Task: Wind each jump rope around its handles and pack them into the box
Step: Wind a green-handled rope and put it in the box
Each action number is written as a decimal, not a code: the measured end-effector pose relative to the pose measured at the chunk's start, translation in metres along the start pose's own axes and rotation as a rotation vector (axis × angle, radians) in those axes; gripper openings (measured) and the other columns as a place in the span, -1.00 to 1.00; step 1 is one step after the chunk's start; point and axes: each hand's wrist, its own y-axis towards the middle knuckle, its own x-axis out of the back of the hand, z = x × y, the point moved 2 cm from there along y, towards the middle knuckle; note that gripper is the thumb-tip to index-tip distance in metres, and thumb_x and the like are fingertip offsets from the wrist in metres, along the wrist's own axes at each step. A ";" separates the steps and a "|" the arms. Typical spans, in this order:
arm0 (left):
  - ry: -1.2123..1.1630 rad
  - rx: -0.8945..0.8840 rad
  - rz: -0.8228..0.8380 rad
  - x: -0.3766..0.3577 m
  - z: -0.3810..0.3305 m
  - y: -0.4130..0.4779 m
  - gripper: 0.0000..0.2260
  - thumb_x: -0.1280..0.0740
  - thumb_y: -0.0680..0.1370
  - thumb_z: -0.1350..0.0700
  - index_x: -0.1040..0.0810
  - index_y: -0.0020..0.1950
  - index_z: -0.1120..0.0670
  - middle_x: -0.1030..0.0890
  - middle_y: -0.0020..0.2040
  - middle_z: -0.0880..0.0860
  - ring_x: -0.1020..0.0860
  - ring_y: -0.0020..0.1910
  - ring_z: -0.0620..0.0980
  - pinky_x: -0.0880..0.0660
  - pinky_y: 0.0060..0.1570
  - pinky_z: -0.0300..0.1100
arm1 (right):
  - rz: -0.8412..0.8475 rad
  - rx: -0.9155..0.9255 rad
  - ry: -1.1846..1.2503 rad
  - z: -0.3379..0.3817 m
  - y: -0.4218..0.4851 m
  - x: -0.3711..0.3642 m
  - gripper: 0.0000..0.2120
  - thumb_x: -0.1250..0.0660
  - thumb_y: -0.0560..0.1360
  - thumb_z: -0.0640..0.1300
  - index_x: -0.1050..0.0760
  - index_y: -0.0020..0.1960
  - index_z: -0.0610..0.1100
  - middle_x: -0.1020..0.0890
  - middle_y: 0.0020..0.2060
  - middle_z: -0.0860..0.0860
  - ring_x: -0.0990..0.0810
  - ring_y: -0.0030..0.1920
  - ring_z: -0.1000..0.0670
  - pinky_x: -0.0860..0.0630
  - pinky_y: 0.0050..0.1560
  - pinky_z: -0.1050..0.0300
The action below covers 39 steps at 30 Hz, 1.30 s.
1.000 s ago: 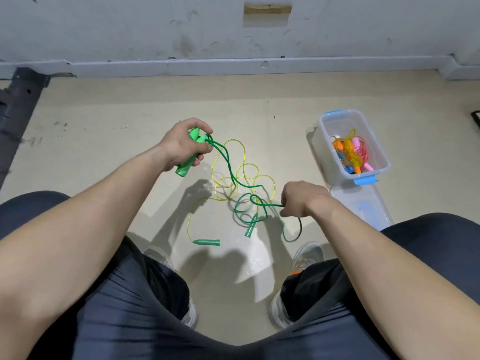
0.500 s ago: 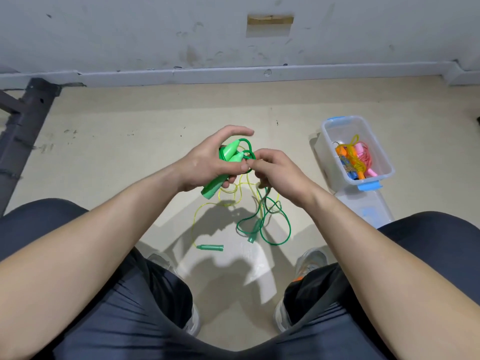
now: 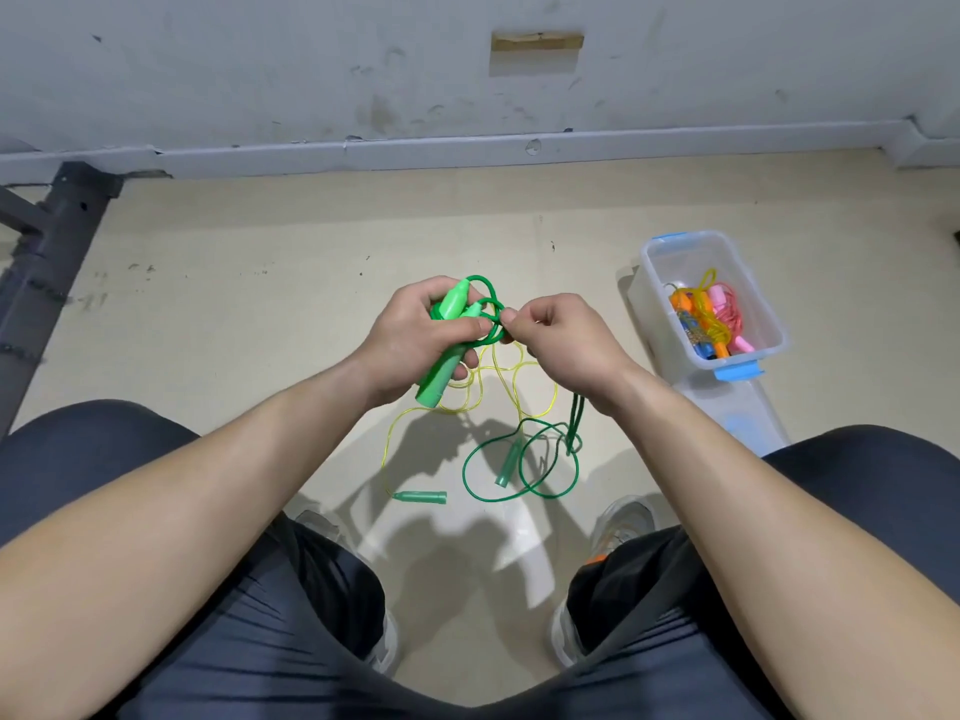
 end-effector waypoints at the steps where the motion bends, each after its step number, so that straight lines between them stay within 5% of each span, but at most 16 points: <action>1: -0.016 0.012 -0.024 0.000 0.001 0.001 -0.84 -0.43 0.54 0.32 -0.50 0.00 0.13 -0.57 -0.20 0.14 -0.56 -0.43 0.11 -0.53 -0.37 -0.09 | 0.014 -0.008 0.025 0.000 0.000 0.001 -0.69 -0.29 0.62 0.07 -0.61 -0.19 -0.06 -0.44 -0.47 0.14 -0.40 -0.41 0.13 -0.29 -0.33 0.21; 3: -0.029 0.022 -0.062 0.000 0.003 0.001 -0.86 -0.43 0.54 0.30 -0.52 0.00 0.12 -0.59 -0.20 0.14 -0.59 -0.43 0.14 -0.57 -0.31 -0.05 | 0.073 -0.016 0.115 0.000 0.000 0.001 -0.76 -0.34 0.60 0.06 -0.64 -0.10 -0.07 -0.36 -0.54 0.17 -0.30 -0.51 0.15 -0.21 -0.42 0.25; 7: -0.074 0.023 -0.059 -0.008 0.003 -0.001 -0.89 -0.42 0.57 0.23 -0.53 0.03 0.11 -0.64 -0.20 0.13 -0.62 -0.42 0.18 -0.61 -0.32 -0.05 | 0.247 -0.022 0.173 -0.004 -0.001 0.005 -0.83 -0.35 0.59 0.03 -0.67 0.02 -0.02 -0.26 -0.43 0.03 -0.15 -0.40 0.00 -0.12 -0.41 0.14; 13: -0.138 0.003 -0.181 -0.016 0.013 0.002 -0.89 -0.43 0.53 0.13 -0.54 -0.02 0.11 -0.65 -0.19 0.09 -0.61 -0.29 0.11 -0.57 -0.19 -0.05 | 0.241 -0.001 -0.017 -0.002 -0.008 -0.009 -0.65 -0.53 0.42 0.12 -0.58 -0.19 -0.17 -0.40 -0.43 0.15 -0.32 -0.37 0.08 -0.23 -0.33 0.17; 18: -0.293 0.073 -0.243 -0.029 0.015 0.000 -0.93 -0.32 0.62 0.22 -0.44 0.01 0.13 -0.54 -0.27 0.08 -0.54 -0.40 0.08 -0.55 -0.27 -0.10 | 0.283 -0.099 0.053 -0.004 -0.011 -0.021 -0.63 -0.62 0.30 0.10 -0.47 -0.23 -0.05 -0.28 -0.42 0.08 -0.21 -0.39 0.04 -0.12 -0.34 0.11; 26: -0.282 0.060 -0.258 -0.033 0.013 -0.002 -0.96 -0.33 0.62 0.20 -0.49 -0.02 0.12 -0.54 -0.25 0.06 -0.53 -0.36 0.01 -0.54 -0.23 -0.13 | 0.374 -0.136 0.115 -0.007 -0.009 -0.019 -0.58 -0.54 0.44 0.05 -0.32 -0.37 0.00 -0.23 -0.33 -0.04 -0.21 -0.36 0.00 -0.19 -0.36 0.13; 32: -0.240 0.053 -0.261 -0.034 0.015 -0.004 -0.87 -0.33 0.62 0.07 -0.53 -0.06 0.12 -0.55 -0.28 0.01 -0.51 -0.36 -0.02 -0.47 -0.29 -0.17 | 0.381 -0.053 0.207 -0.005 -0.013 -0.021 -0.57 -0.39 0.59 -0.02 -0.30 -0.39 0.02 -0.21 -0.49 0.12 -0.14 -0.46 0.06 -0.12 -0.40 0.14; 39: -0.118 0.052 -0.291 -0.037 0.021 -0.006 -0.80 -0.33 0.60 -0.03 -0.57 -0.10 0.08 -0.58 -0.28 0.03 -0.53 -0.31 0.00 -0.46 -0.31 -0.16 | 0.343 -0.024 0.191 -0.006 -0.014 -0.024 -0.69 -0.28 0.63 -0.01 -0.31 -0.22 -0.08 -0.18 -0.47 0.07 -0.10 -0.44 0.03 -0.04 -0.42 0.10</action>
